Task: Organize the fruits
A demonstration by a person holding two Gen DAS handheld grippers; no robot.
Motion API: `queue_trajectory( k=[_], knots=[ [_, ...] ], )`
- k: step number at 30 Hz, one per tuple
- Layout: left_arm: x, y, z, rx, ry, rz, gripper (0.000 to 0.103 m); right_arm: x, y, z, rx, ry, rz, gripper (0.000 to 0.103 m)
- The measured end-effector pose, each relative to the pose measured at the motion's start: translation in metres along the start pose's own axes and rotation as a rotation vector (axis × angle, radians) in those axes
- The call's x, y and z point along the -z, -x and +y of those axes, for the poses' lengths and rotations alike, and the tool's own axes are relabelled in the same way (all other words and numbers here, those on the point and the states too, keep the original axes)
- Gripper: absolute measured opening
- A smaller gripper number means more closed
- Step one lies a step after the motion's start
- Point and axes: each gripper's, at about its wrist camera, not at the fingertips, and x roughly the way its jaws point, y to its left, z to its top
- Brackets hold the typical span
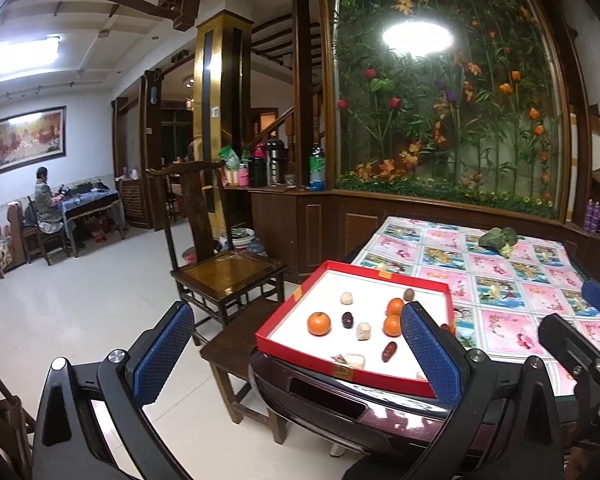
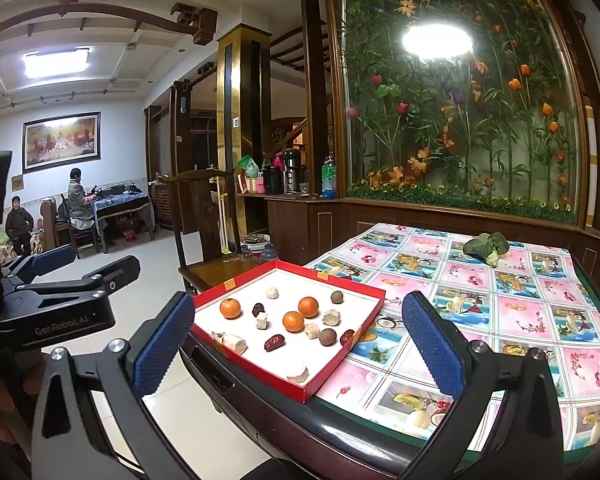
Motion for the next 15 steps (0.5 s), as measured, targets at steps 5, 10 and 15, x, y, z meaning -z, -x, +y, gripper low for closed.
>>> queue_trajectory(
  k=[5,10,15],
  knots=[
    [0.003,-0.004,-0.003,0.02,0.008,0.015,0.103,0.008,-0.005,-0.005,0.006,-0.015,0.018,0.103],
    [0.005,-0.004,-0.006,0.034,-0.004,0.026,0.103,0.011,-0.01,-0.014,0.003,-0.047,0.038,0.103],
    [0.009,-0.002,-0.005,0.034,0.023,0.006,0.103,0.013,-0.011,-0.018,0.01,-0.061,0.049,0.103]
  ],
)
